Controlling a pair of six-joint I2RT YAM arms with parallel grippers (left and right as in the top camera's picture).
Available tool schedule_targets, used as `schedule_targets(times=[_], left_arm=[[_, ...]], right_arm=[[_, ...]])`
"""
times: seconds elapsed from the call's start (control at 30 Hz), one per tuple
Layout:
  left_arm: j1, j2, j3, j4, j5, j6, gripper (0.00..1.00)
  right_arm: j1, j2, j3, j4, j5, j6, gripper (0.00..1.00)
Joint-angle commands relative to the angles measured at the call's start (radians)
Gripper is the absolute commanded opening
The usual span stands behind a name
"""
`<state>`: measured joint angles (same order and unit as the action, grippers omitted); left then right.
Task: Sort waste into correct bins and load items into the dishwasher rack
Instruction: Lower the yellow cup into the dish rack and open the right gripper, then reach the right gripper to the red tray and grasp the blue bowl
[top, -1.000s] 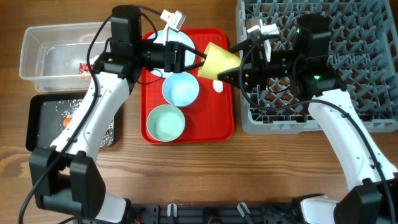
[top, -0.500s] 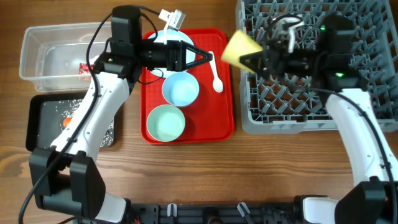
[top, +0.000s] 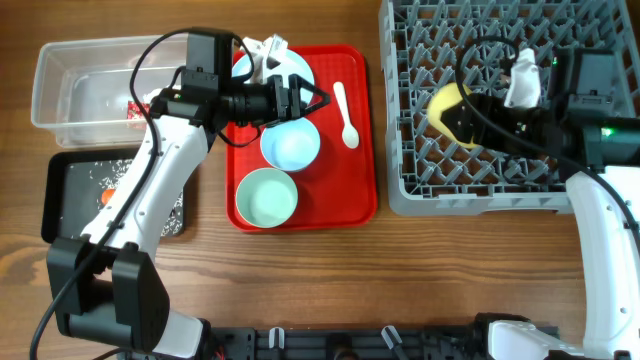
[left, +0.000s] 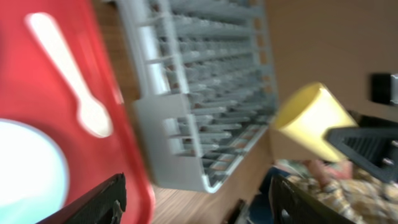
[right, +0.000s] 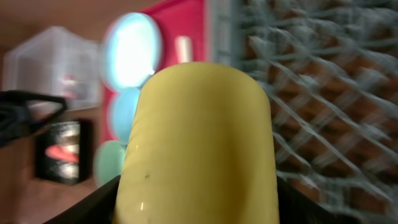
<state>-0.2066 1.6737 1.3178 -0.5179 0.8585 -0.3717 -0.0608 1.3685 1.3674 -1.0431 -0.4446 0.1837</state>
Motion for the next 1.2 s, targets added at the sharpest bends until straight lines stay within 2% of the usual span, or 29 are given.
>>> schedule_targets(times=[0.0,0.2,0.4,0.67,0.73,0.83,0.93,1.17], left_arm=[[0.007,-0.006,0.006,-0.054,-0.166,0.032,0.75],[0.007,-0.006,0.006,-0.117,-0.251,0.032,0.75],[0.008,-0.006,0.006,-0.177,-0.382,0.032,0.72],[0.008,-0.005,0.006,-0.187,-0.401,0.032,0.73],[0.008,-0.006,0.006,-0.187,-0.404,0.032,0.73],[0.008,-0.006,0.006,-0.187,-0.404,0.032,0.73],[0.008,-0.006,0.006,-0.187,-0.404,0.032,0.73],[0.008,-0.006,0.006,-0.191,-0.404,0.032,0.75]], right_arm=[[0.002,-0.003,0.029,-0.056,0.229,0.027,0.53],[0.002,0.092,0.029,-0.132,0.248,0.026,0.54],[0.002,0.262,0.029,-0.226,0.245,-0.021,0.53],[0.002,0.412,0.027,-0.224,0.241,-0.046,0.54],[0.002,0.422,0.027,-0.204,0.241,-0.045,0.6],[0.002,0.423,0.028,-0.172,0.237,-0.042,0.78],[0.002,0.423,0.028,-0.156,0.209,-0.042,0.88],[0.002,0.391,0.15,-0.202,0.173,-0.048,0.93]])
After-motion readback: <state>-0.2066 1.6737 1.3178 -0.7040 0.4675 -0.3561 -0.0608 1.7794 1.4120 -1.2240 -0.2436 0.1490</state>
